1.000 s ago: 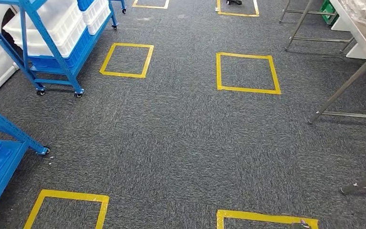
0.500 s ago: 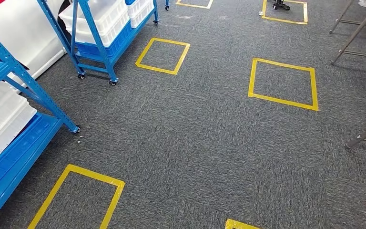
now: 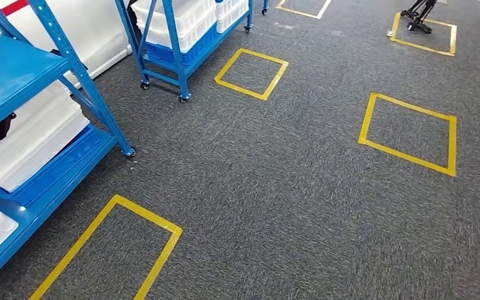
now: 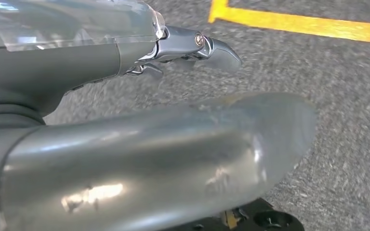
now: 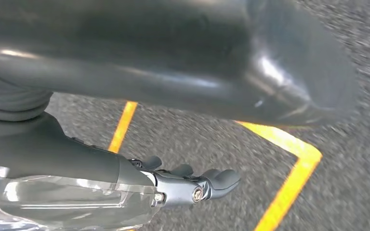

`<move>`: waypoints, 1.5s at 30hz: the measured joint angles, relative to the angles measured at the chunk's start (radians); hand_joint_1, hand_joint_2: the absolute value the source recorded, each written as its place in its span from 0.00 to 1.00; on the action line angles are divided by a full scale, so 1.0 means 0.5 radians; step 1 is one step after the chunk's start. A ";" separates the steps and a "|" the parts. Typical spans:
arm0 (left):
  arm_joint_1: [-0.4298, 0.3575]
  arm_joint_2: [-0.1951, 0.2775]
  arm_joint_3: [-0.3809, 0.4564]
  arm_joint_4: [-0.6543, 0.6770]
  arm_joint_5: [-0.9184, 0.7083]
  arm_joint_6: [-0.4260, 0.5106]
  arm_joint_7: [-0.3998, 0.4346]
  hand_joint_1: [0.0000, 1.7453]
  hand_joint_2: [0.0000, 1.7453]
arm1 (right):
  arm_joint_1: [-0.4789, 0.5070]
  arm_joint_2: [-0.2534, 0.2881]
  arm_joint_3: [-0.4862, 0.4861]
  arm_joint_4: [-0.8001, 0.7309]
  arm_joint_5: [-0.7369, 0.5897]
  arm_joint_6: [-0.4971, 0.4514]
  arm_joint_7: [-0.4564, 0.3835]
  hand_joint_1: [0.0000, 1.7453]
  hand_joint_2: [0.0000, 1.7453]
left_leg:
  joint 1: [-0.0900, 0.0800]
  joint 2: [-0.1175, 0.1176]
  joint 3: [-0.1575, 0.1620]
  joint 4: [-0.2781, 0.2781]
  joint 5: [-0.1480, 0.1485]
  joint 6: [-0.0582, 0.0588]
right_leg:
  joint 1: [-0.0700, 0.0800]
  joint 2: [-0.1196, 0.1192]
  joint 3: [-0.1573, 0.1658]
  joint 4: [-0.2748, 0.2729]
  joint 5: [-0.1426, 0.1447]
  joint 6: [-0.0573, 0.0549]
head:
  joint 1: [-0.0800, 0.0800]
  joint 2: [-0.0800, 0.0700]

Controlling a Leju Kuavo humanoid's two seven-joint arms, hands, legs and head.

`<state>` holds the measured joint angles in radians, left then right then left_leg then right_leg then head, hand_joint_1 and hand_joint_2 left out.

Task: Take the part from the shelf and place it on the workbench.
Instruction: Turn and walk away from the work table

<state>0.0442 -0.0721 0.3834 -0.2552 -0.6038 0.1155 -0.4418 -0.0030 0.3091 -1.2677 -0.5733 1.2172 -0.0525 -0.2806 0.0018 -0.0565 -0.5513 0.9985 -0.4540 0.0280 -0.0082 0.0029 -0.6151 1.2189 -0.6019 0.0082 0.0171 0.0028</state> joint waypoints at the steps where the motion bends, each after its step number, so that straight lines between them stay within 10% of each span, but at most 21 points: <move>1: 0.000 -0.003 0.018 0.000 -0.001 -0.003 0.014 0.00 0.00 | 0.001 0.003 -0.013 0.013 0.004 -0.002 0.013 0.00 0.00 | 0.001 -0.026 0.001 0.003 -0.001 -0.004 | -0.002 0.034 0.060 -0.138 0.079 -0.008 | 0.000 0.000; 4: -0.005 -0.011 0.068 0.000 -0.008 -0.004 0.058 0.00 0.00 | -0.003 0.013 -0.057 0.046 0.012 -0.005 0.056 0.00 0.00 | -0.001 -0.090 -0.012 0.015 0.002 -0.034 | 0.000 0.138 0.172 -0.403 0.183 -0.028 | -0.001 0.000; 6: -0.004 -0.014 0.099 0.000 -0.014 -0.004 0.079 0.00 0.00 | -0.015 0.019 -0.078 0.065 0.019 -0.005 0.076 0.00 0.00 | 0.003 -0.127 -0.025 0.010 0.012 -0.061 | 0.004 0.112 0.174 -0.415 0.188 -0.044 | -0.001 0.000; 9: -0.005 -0.017 0.138 0.000 -0.019 -0.006 0.094 0.00 0.00 | -0.025 0.028 -0.102 0.092 0.024 -0.002 0.100 0.00 0.00 | 0.001 -0.024 -0.081 0.119 -0.060 -0.085 | -0.005 0.034 0.187 -0.448 0.205 -0.085 | -0.011 0.000; 13: -0.020 -0.020 0.186 0.000 -0.028 -0.020 0.107 0.00 0.00 | -0.024 0.030 -0.138 0.133 0.029 -0.007 0.136 0.00 0.00 | 0.017 0.094 -0.277 0.556 -0.256 -0.111 | 0.005 -0.084 0.186 -0.450 0.200 -0.103 | -0.022 0.000; 19: -0.024 -0.030 0.282 0.000 -0.112 -0.062 0.184 0.00 0.00 | -0.039 0.021 -0.174 0.212 0.079 -0.033 0.163 0.00 0.00 | 0.009 0.251 0.009 0.039 -0.033 -0.092 | 0.018 -0.215 0.211 -0.431 0.166 -0.059 | -0.019 0.000; 22: -0.020 -0.038 0.326 0.000 -0.136 -0.069 0.196 0.00 0.00 | -0.053 0.017 -0.188 0.227 0.093 -0.033 0.165 0.00 0.00 | 0.006 0.206 0.009 0.015 -0.030 -0.054 | 0.019 -0.250 0.227 -0.431 0.155 -0.025 | -0.016 0.000; 28: -0.027 -0.049 0.382 0.000 -0.155 -0.073 0.191 0.00 0.00 | -0.054 0.006 -0.211 0.250 0.099 -0.032 0.164 0.00 0.00 | 0.013 0.068 0.000 -0.002 0.004 -0.001 | 0.001 -0.014 -0.036 0.110 -0.118 0.015 | -0.001 0.000; 30: -0.026 -0.049 0.390 0.000 -0.157 -0.073 0.190 0.00 0.00 | -0.054 0.004 -0.214 0.256 0.099 -0.032 0.164 0.00 0.00 | 0.012 0.010 0.003 0.000 0.005 -0.001 | 0.001 -0.006 -0.047 0.096 -0.044 0.012 | -0.001 0.000; 33: -0.025 -0.057 0.407 0.000 -0.193 -0.078 0.175 0.00 0.00 | -0.053 -0.001 -0.221 0.259 0.104 -0.031 0.159 0.00 0.00 | 0.009 -0.068 0.001 0.012 0.002 -0.016 | -0.006 0.119 0.100 -0.274 0.172 -0.008 | -0.001 0.000; 35: -0.027 -0.062 0.429 -0.001 -0.233 -0.084 0.159 0.00 0.00 | -0.056 -0.006 -0.229 0.260 0.113 -0.031 0.151 0.00 0.00 | 0.008 -0.113 -0.018 0.021 0.003 -0.040 | -0.006 0.182 0.142 -0.392 0.210 -0.023 | -0.002 0.000; 38: -0.021 -0.065 0.468 -0.001 -0.287 -0.092 0.146 0.00 0.00 | -0.065 -0.008 -0.233 0.265 0.127 -0.031 0.141 0.00 0.00 | 0.011 -0.130 -0.039 0.033 -0.004 -0.075 | -0.010 0.111 0.155 -0.420 0.218 -0.056 | -0.004 0.000; 43: -0.030 -0.068 0.534 -0.002 -0.350 -0.109 0.138 0.00 0.00 | -0.058 -0.017 -0.255 0.278 0.136 -0.032 0.149 0.00 0.00 | 0.018 0.083 -0.269 0.530 -0.259 -0.111 | -0.008 -0.051 0.171 -0.443 0.218 -0.095 | -0.027 0.000; 45: -0.026 -0.069 0.554 -0.002 -0.361 -0.111 0.136 0.00 0.00 | -0.061 -0.022 -0.260 0.282 0.138 -0.032 0.152 0.00 0.00 | 0.028 0.104 -0.264 0.539 -0.223 -0.123 | -0.008 -0.107 0.176 -0.440 0.210 -0.090 | -0.027 0.000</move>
<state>0.0313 -0.1068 0.6601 -0.2564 -0.7840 0.0600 -0.3738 -0.0333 0.2983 -1.3975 -0.4320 1.2862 -0.0687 -0.2046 0.0159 -0.0045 -0.6832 1.2681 -0.5655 -0.0334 -0.0123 -0.0505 -0.5272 0.9988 -0.4968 -0.0370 0.0033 0.0027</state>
